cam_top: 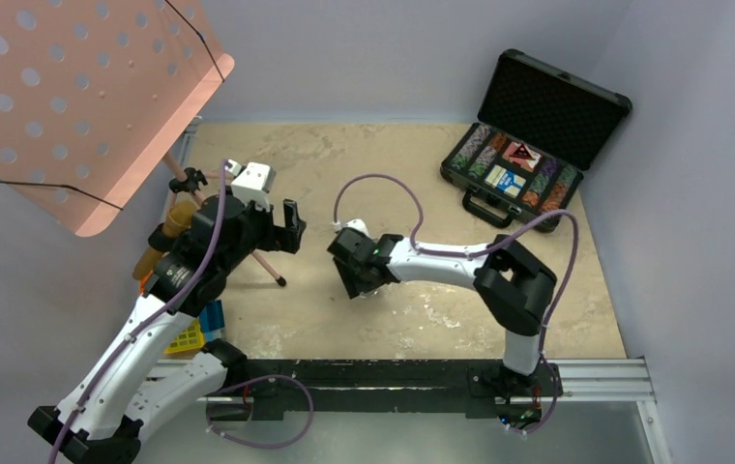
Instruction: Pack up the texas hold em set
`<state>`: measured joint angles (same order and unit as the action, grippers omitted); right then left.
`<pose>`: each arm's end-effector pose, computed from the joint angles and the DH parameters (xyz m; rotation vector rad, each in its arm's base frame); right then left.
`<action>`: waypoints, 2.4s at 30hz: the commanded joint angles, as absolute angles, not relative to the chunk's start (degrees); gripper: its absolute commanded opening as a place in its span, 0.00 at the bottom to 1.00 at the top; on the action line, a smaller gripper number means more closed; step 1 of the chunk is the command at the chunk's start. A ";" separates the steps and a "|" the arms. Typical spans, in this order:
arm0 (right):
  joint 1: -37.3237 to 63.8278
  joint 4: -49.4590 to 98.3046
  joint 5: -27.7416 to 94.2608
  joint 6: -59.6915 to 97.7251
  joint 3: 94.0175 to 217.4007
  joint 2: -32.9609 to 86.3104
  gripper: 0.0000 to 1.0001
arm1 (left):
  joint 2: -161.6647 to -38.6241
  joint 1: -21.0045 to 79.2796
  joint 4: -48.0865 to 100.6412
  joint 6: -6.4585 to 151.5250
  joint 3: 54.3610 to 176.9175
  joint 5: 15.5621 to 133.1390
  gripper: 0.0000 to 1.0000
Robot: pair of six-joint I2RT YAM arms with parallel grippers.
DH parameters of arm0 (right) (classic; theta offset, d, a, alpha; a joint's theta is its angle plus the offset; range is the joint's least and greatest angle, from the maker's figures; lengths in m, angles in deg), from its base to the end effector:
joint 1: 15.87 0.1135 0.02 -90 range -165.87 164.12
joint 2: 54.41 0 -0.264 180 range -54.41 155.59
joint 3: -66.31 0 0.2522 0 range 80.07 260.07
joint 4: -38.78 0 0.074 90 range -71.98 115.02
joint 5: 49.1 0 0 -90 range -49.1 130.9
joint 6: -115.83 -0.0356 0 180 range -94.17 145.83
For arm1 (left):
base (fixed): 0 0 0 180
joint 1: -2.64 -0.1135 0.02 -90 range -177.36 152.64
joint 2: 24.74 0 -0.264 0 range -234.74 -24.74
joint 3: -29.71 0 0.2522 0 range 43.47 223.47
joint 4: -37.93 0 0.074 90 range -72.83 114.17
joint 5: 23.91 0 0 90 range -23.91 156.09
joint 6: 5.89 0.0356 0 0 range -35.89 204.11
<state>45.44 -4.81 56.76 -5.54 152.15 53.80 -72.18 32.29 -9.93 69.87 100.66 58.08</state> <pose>0.1909 0.3285 0.1694 -0.6089 2.5816 0.1534 0.1521 -0.0809 0.3635 0.1792 2.0008 -0.3535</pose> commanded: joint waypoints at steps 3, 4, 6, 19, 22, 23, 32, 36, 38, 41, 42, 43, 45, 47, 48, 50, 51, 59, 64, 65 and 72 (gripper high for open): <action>34.11 -6.70 61.89 1.03 150.93 39.75 0.21 | -70.46 32.08 -6.69 69.87 100.18 56.57 1.00; 31.64 -6.82 61.70 2.26 150.89 38.28 0.21 | -70.72 32.07 -6.75 69.87 100.34 56.90 1.00; 24.23 -5.89 60.09 5.83 151.04 36.16 0.21 | -71.05 32.08 -6.85 69.72 100.37 57.50 1.00; -5.47 -12.07 51.55 17.89 176.42 49.28 0.20 | -70.37 32.06 -6.81 69.87 100.48 57.90 1.00; -8.85 -14.82 49.39 19.16 180.85 52.93 0.20 | -70.27 32.08 -6.92 69.92 100.52 58.20 1.00; -9.89 -15.26 48.87 19.49 181.57 53.78 0.20 | -70.19 32.04 -6.91 69.80 100.56 58.26 0.99; -17.34 -17.60 45.04 21.16 182.98 59.11 0.22 | -69.65 32.06 -6.85 69.70 100.56 58.74 1.00; -19.09 -18.85 44.85 21.63 185.20 61.70 0.22 | -69.69 32.07 -6.85 69.70 100.54 58.81 0.99; -19.57 -19.20 45.25 21.78 186.26 62.74 0.23 | -69.75 32.00 -6.81 69.76 100.57 58.80 0.99; -20.05 -19.55 45.52 21.85 187.78 64.13 0.23 | -69.66 32.05 -6.85 69.79 100.54 58.71 0.99; -20.12 -19.97 45.40 21.87 188.43 64.59 0.23 | -69.65 32.05 -6.85 69.79 100.51 58.71 0.99; -20.17 -20.32 45.26 21.96 188.95 65.05 0.23 | -69.65 32.07 -6.85 69.79 100.51 58.75 0.99; -20.18 -20.77 45.06 22.03 189.50 65.65 0.23 | -69.65 32.05 -6.85 69.79 100.54 58.78 0.99; -20.18 -21.18 44.74 22.13 189.74 66.04 0.23 | -69.63 32.06 -6.86 69.79 100.54 58.79 0.99; -20.18 -21.48 44.46 22.18 189.76 66.11 0.23 | -69.57 32.08 -6.85 69.79 100.55 58.79 1.00; -20.18 -21.88 44.13 22.23 189.68 66.24 0.24 | -69.57 32.08 -6.85 69.79 100.51 58.79 0.99; -20.18 -22.04 44.30 22.27 189.60 66.25 0.24 | -69.56 32.08 -6.90 69.79 100.57 58.79 0.99; -20.15 -23.32 44.85 22.30 191.00 67.99 0.26 | -69.43 32.04 -6.86 69.79 100.52 58.87 0.99; -20.18 -23.32 45.39 22.30 191.43 68.70 0.33 | -69.33 32.08 -6.89 69.79 100.64 58.88 0.99; -20.17 -23.26 45.45 22.29 191.31 68.71 0.34 | -69.30 32.08 -6.91 69.79 100.59 58.88 0.99; -20.14 -22.75 46.04 22.23 190.82 68.46 0.53 | -69.06 32.04 -6.92 69.79 100.54 58.80 0.99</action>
